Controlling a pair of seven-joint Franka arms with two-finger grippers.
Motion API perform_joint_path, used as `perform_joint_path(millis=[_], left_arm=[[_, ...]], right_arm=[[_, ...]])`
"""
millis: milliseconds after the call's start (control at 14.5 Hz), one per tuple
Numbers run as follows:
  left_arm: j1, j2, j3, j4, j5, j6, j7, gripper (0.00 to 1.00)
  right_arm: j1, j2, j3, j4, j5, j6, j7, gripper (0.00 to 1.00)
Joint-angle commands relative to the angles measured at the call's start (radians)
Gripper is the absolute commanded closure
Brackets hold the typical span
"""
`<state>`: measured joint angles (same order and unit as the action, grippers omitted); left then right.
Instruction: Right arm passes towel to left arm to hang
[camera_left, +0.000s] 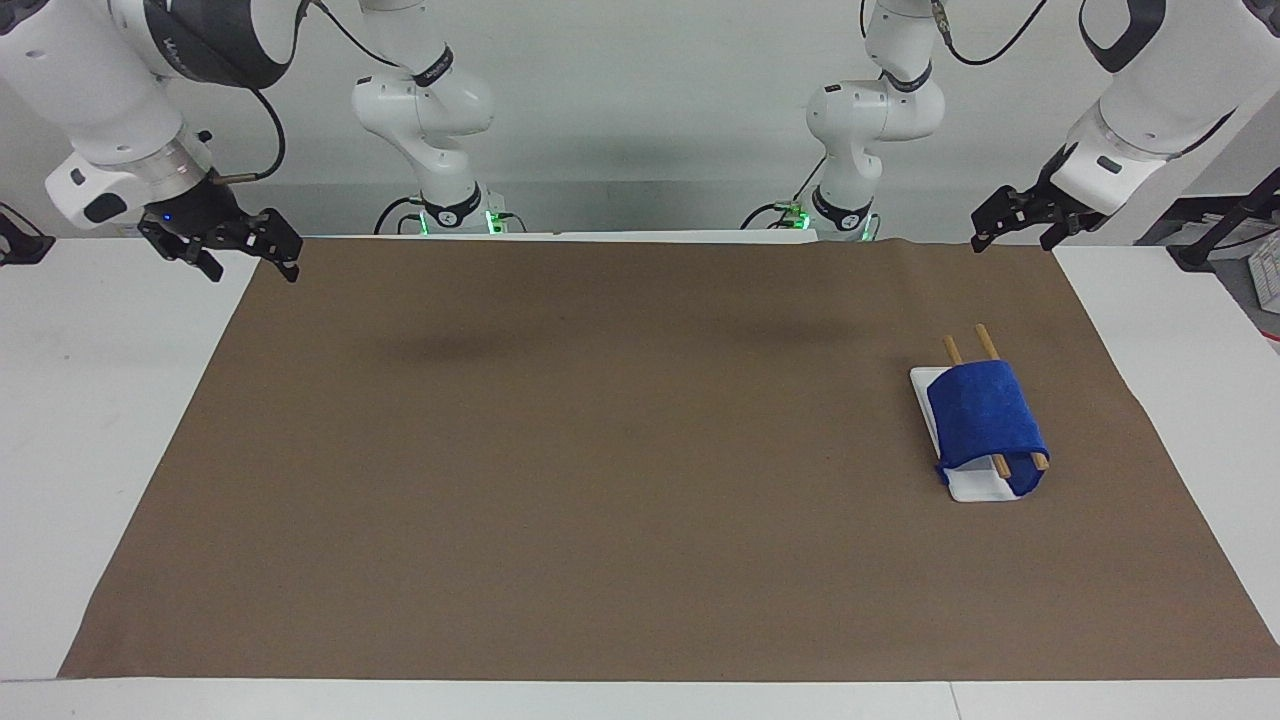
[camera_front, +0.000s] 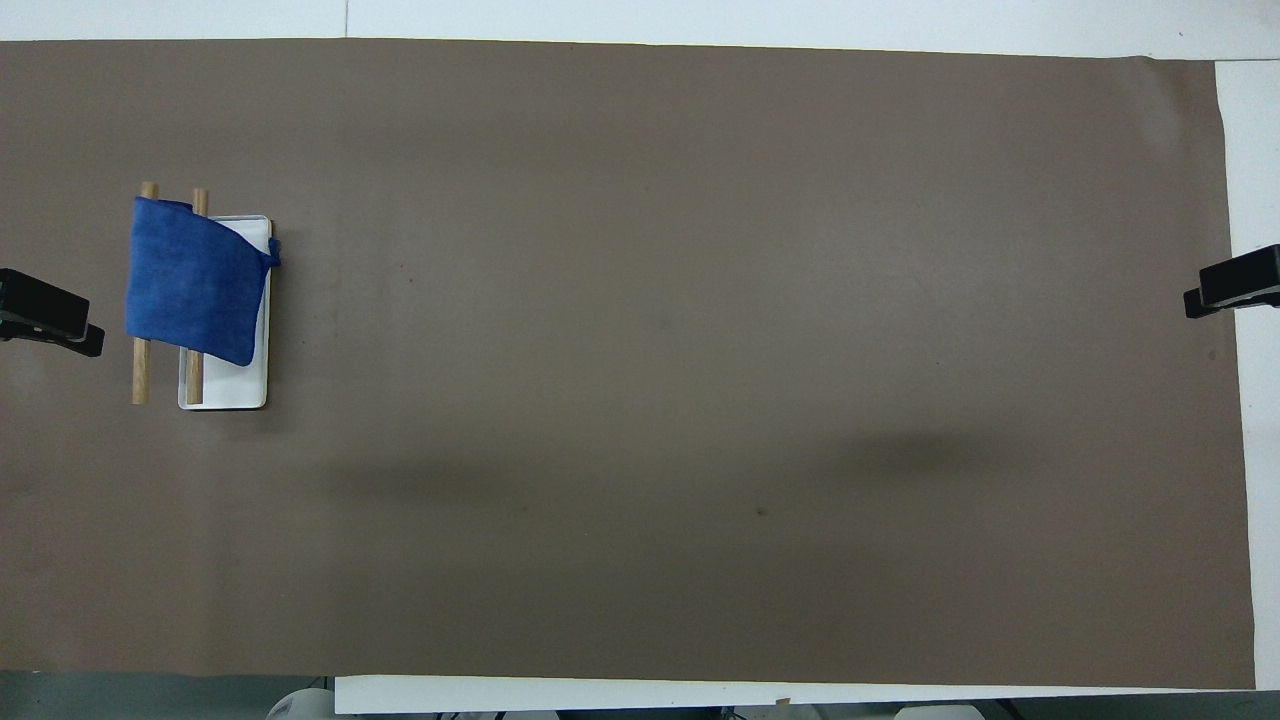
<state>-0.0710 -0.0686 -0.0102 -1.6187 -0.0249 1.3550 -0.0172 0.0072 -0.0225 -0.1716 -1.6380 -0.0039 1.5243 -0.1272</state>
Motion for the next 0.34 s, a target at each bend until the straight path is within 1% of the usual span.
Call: perform_joint_path(millis=[0, 276], left_arm=[[-0.021, -0.045, -0.010, -0.069, -0.006, 0.021, 0.016, 0.00], [-0.021, -0.046, -0.013, -0.082, -0.007, 0.046, 0.017, 0.00]], right_arm=[[-0.006, -0.016, 0.003, -0.014, -0.001, -0.010, -0.014, 0.01], [-0.006, -0.016, 0.003, -0.014, -0.001, -0.009, -0.014, 0.01]])
